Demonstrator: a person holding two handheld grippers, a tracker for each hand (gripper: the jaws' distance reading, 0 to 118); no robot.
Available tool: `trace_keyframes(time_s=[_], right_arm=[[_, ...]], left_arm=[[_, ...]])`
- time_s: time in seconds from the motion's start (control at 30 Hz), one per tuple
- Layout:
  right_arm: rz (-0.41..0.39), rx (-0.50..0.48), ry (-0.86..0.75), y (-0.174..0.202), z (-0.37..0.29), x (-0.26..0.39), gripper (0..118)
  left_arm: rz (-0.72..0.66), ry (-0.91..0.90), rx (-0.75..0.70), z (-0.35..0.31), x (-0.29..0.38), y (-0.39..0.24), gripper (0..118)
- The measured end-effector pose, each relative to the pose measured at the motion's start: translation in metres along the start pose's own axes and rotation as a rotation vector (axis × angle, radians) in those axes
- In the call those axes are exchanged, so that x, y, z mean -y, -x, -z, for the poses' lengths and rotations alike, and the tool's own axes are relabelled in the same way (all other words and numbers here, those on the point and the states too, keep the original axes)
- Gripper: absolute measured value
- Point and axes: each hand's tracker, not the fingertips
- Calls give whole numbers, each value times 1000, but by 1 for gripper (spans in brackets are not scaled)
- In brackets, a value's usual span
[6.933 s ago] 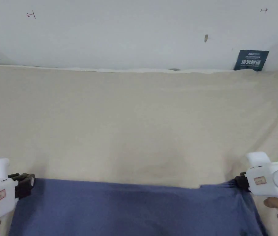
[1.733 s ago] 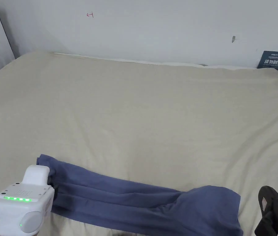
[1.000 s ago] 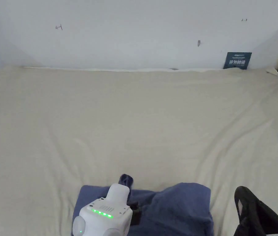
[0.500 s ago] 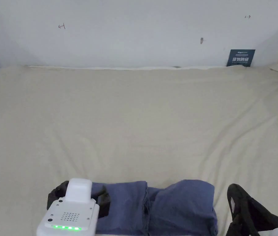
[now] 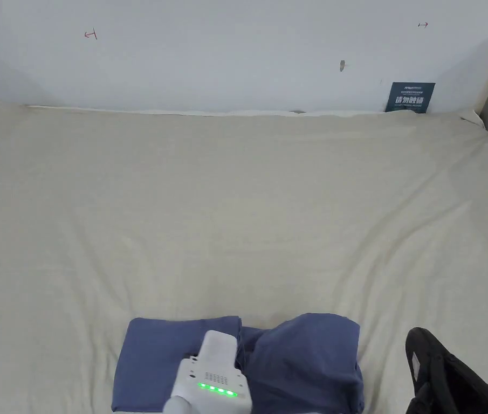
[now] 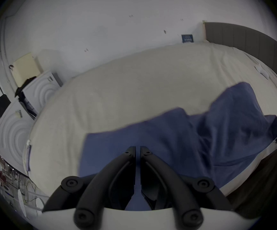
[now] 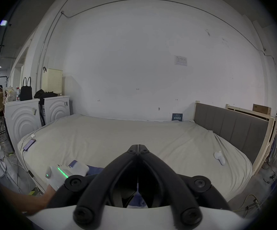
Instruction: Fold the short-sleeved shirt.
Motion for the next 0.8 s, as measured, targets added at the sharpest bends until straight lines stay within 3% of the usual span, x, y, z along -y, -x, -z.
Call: trace_keyframes(time_s=[0.17, 0.3, 0.37, 0.53, 0.67, 0.8], right_arm=[[-6, 27, -2, -3, -1, 3, 1], [-3, 28, 17, -2, 2, 4, 1], [0, 26, 16, 1, 3, 4, 1], [0, -16, 2, 14, 8, 1, 1], [6, -52, -3, 29, 14, -3, 1], [2, -81, -33, 44, 19, -5, 1]], left_arm=[[68, -45, 23, -12, 1, -45, 6], [52, -90, 236, -27, -5, -42, 6], [12, -108, 264, -42, -7, -27, 6], [-260, -233, 342, -94, -6, 65, 6], [-555, -271, 363, -129, 22, 156, 6], [-362, -412, -110, -166, 48, 181, 6]])
